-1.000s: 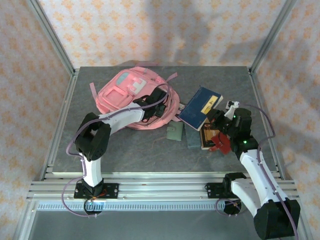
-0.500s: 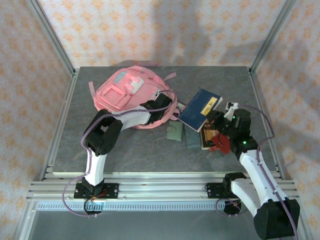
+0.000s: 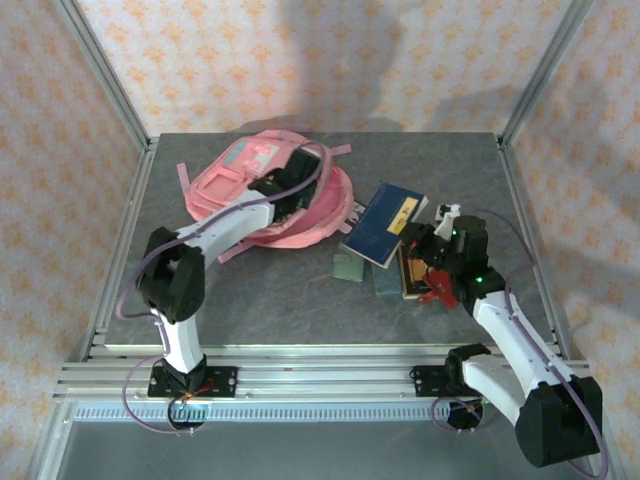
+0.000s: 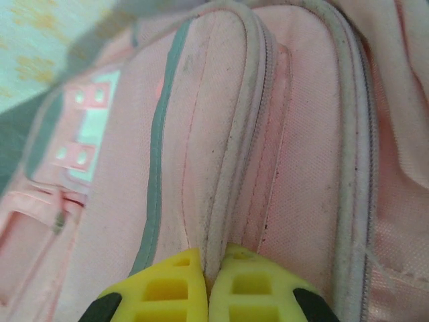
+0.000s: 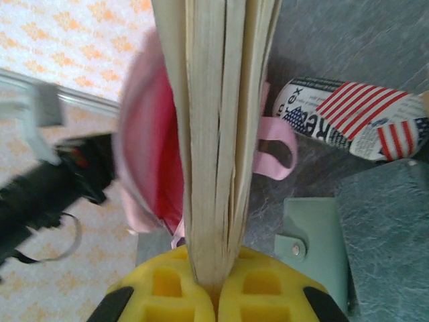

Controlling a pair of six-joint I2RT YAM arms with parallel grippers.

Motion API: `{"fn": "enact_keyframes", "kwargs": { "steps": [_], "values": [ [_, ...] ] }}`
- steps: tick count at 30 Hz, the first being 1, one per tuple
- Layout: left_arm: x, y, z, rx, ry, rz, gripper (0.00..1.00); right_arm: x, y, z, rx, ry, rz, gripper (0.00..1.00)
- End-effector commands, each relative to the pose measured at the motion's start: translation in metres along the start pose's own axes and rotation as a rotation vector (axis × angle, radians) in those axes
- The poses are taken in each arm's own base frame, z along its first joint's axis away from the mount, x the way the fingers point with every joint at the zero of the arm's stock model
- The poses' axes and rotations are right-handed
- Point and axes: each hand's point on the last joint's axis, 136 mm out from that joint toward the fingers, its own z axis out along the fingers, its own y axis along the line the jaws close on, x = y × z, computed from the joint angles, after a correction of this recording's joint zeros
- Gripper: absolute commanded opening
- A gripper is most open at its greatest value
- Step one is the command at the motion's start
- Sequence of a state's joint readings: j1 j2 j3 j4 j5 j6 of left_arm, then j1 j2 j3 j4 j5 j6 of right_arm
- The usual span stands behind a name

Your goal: Pack the student bag

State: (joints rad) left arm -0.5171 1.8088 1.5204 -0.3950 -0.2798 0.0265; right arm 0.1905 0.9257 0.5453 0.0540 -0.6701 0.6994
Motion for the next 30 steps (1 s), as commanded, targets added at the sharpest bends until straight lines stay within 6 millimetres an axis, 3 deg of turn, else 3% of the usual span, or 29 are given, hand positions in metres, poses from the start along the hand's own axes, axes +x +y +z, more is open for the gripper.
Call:
{"fn": "enact_keyframes", "kwargs": {
  "steps": [1, 11, 17, 23, 30],
  "values": [
    [-0.048, 0.029, -0.040, 0.014, -0.127, -0.067, 0.00, -0.021, 0.048, 0.002, -0.141, -0.058, -0.049, 0.00],
    [-0.074, 0.064, -0.068, -0.009, -0.221, -0.136, 0.00, -0.016, 0.092, 0.046, -0.259, 0.005, -0.031, 0.00],
    [-0.098, 0.076, -0.084, -0.013, -0.273, -0.161, 0.00, -0.004, 0.110, 0.105, -0.276, 0.076, -0.013, 0.00],
    [-0.108, 0.081, -0.092, -0.017, -0.299, -0.173, 0.00, 0.009, 0.119, 0.158, -0.300, 0.121, 0.038, 0.00],
    [-0.111, 0.082, -0.096, -0.010, -0.310, -0.203, 0.00, 0.021, 0.113, 0.234, -0.263, 0.163, 0.159, 0.00]
  ]
}}
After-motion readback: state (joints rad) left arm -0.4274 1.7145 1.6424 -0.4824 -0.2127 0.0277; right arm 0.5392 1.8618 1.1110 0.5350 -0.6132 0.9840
